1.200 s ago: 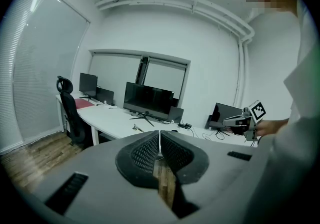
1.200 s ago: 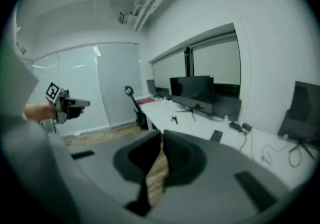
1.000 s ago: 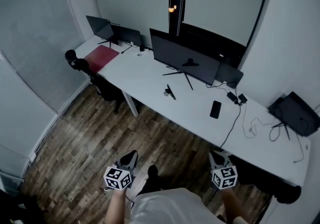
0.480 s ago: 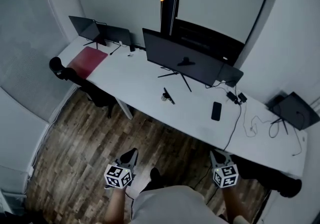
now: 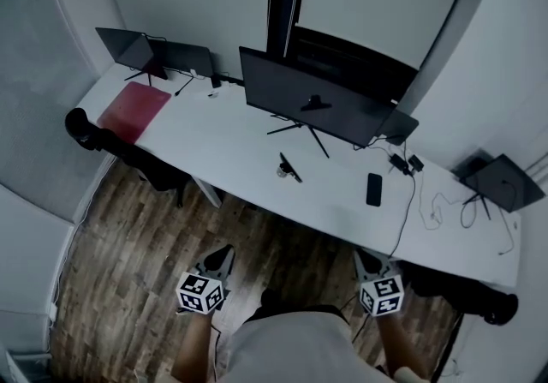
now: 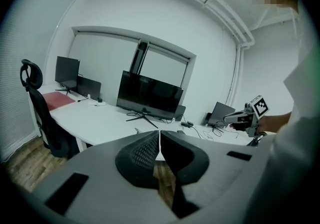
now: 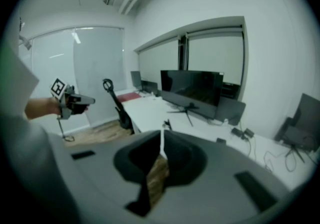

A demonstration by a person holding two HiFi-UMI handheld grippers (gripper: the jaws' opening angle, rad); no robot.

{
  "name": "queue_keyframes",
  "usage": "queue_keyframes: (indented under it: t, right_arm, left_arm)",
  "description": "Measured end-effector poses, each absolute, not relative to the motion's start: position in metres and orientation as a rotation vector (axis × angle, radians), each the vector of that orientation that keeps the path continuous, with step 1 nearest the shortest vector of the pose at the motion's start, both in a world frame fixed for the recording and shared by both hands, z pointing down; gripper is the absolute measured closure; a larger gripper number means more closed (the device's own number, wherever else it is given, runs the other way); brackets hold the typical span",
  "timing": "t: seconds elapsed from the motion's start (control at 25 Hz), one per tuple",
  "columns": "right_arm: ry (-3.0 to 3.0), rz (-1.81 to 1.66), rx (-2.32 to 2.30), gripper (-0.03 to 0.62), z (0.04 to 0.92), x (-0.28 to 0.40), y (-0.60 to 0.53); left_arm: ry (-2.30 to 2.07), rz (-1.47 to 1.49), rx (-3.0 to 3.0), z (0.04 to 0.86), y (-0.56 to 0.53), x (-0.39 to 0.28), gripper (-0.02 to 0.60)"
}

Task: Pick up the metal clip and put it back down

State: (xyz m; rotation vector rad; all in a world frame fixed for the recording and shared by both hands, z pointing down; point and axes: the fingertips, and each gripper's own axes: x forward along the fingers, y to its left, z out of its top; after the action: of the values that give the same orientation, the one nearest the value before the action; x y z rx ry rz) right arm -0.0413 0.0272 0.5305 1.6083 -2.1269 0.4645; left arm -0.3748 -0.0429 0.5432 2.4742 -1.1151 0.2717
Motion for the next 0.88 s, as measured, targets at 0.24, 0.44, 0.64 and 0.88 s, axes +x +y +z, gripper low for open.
queue_keyframes:
  t: [0.24, 0.44, 0.64, 0.88]
  right_arm:
    - [-2.097, 0.481, 1.636, 0.557, 0.533, -0.048, 0.013]
    - [-2.080, 0.509, 1.650, 0.557, 0.537, -0.042, 0.004]
    - [-2.095, 0.529, 1.657, 0.557, 0.548, -0.030, -0.015]
    - [-2.119, 0.550, 1.635, 0.557, 0.547, -0.012, -0.058]
  left_arm:
    - [-1.070, 0.273, 2.462, 0.552, -0.060, -0.377, 0.543]
    - [-1.036, 0.305, 2.448, 0.560, -0.072, -0.367, 0.543]
    - [-1.022, 0.332, 2.439, 0.566, -0.090, -0.348, 0.543]
    - [-1.025, 0.349, 2.415, 0.569, -0.117, -0.318, 0.543]
